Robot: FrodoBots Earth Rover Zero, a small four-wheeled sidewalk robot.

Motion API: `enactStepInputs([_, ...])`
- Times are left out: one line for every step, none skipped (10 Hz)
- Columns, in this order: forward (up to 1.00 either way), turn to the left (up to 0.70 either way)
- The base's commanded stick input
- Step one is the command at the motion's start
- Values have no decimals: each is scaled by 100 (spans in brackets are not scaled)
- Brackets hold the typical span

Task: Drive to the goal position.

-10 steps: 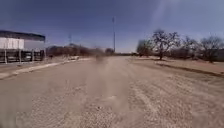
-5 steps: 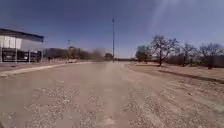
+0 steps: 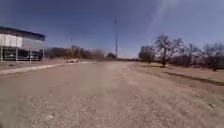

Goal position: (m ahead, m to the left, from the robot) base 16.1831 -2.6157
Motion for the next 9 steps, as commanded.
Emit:
enactStepInputs([100, 0])
enactStepInputs([100, 0])
enactStepInputs([100, 0])
enactStepInputs([100, 0])
enactStepInputs([100, 0])
enactStepInputs([100, 0])
enactStepInputs([100, 0])
enactStepInputs([100, 0])
enactStepInputs([100, 0])
